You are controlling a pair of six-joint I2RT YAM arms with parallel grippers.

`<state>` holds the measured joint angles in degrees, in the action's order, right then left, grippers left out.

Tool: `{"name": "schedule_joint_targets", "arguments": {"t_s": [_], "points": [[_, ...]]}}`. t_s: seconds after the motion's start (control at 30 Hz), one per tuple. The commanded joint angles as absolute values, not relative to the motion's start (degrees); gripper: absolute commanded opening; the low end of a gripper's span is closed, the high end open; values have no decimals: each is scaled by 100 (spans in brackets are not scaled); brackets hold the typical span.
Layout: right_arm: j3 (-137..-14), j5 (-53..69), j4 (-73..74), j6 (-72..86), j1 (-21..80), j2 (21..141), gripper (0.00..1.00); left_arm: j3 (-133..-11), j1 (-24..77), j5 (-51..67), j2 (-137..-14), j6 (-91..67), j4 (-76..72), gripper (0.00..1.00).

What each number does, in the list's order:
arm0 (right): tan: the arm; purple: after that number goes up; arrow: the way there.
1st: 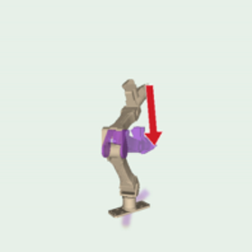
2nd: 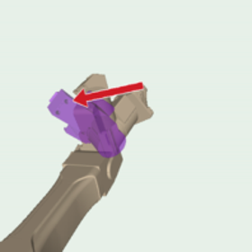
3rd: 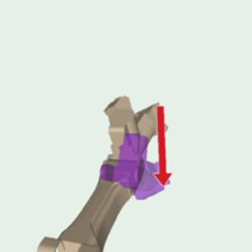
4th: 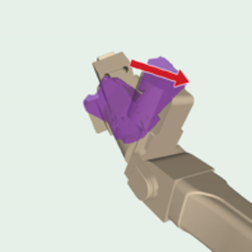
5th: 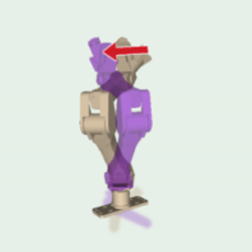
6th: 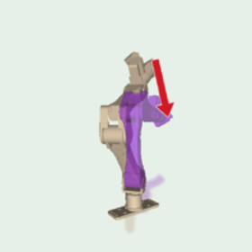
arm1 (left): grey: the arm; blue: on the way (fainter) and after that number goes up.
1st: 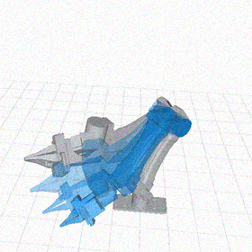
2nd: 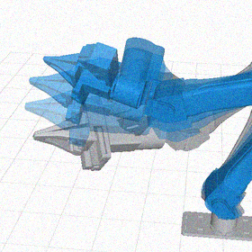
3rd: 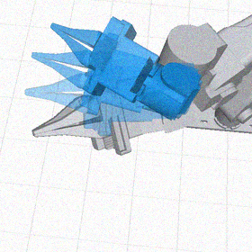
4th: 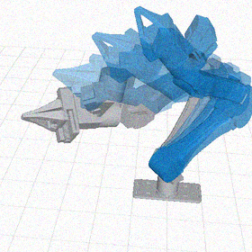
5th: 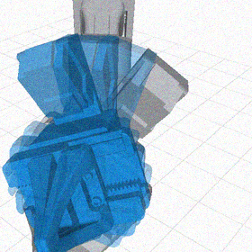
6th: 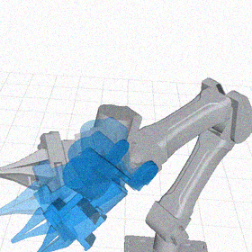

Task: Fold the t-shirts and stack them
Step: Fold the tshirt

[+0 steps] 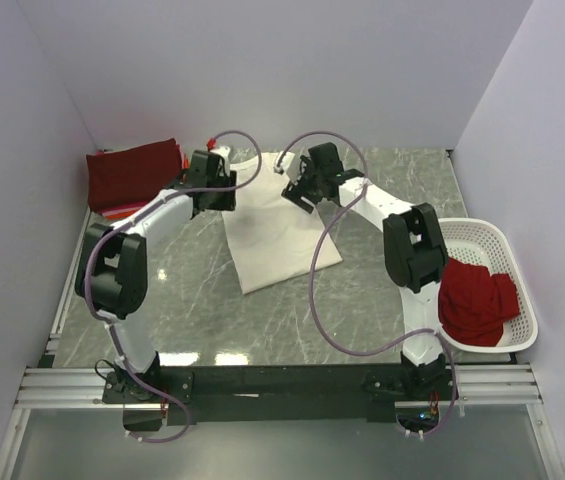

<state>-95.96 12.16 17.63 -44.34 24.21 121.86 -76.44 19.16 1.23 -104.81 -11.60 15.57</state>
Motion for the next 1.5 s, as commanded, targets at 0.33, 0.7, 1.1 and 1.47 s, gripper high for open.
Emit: {"name": "schedule_joint_targets", "arguments": {"t_s": [0.33, 0.7, 1.1, 1.47], "points": [[-7535, 4175, 4395, -8576, 1600, 9618, 80, -5707, 2968, 1136, -7490, 1463, 1698, 50], [-5284, 2963, 2278, -8965, 2118, 9070, 84, -4324, 4491, 291, -7848, 2100, 1002, 49], [-5484, 2259, 1653, -8745, 2478, 9747, 73, -4307, 4482, -263, -8771, 2250, 712, 47], [-5327, 2434, 1766, -8692, 2487, 9616, 2, -4166, 4482, -397, -8782, 2250, 641, 0]]}}
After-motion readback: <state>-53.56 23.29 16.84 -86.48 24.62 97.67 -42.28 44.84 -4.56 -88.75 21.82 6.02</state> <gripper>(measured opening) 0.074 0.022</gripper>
